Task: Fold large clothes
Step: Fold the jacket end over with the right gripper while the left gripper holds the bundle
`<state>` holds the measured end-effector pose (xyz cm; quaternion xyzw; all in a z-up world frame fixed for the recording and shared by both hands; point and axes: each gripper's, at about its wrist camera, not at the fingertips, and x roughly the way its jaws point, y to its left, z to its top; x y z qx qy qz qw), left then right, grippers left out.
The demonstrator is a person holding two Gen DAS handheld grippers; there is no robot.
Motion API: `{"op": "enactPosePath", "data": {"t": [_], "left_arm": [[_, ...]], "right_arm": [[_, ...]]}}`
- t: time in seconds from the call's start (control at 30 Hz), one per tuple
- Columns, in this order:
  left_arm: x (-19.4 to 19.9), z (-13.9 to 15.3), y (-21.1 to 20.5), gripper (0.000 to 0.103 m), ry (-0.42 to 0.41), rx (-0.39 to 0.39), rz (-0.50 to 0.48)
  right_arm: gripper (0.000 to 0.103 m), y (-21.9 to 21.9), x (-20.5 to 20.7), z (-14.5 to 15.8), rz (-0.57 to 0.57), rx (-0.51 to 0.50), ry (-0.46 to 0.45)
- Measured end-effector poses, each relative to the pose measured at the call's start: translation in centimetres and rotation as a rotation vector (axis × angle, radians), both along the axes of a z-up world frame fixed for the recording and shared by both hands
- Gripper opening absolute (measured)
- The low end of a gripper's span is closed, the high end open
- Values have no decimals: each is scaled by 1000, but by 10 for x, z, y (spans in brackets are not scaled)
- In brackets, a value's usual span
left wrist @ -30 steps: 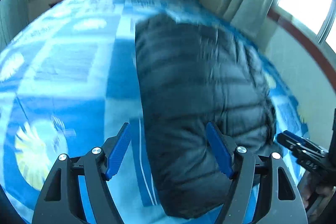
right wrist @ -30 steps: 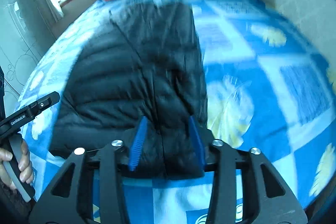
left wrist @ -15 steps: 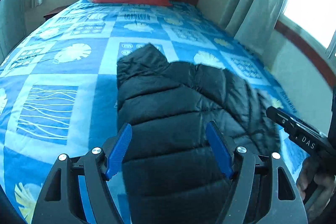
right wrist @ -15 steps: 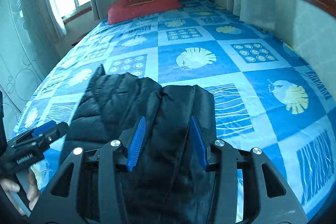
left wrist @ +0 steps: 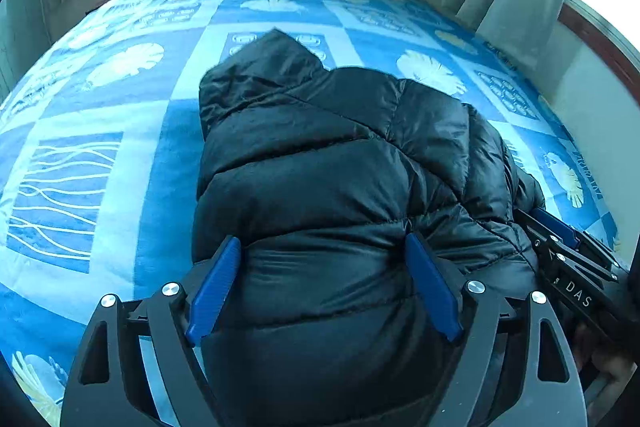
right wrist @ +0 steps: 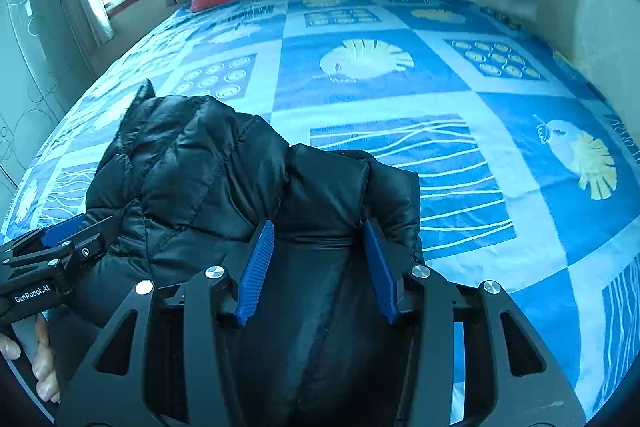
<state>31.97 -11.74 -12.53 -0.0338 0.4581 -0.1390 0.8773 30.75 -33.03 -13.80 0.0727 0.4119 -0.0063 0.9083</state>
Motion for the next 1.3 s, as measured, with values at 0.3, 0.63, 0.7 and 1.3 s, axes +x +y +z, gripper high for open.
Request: {"op": "enactPosePath", "data": {"t": [0.3, 0.63, 0.7, 1.3], "left_arm": [[5, -15, -6, 85, -3, 23, 16], [8, -24, -8, 86, -8, 33, 20], [9, -25, -8, 86, -8, 35, 21], [5, -22, -11, 86, -21, 55, 23]], "right_arm": [[46, -8, 5, -16, -12, 49, -10], [46, -7, 5, -23, -27, 39, -24], [46, -6, 6, -23, -28, 30, -26], [46, 2, -1, -14, -34, -22, -47]]}}
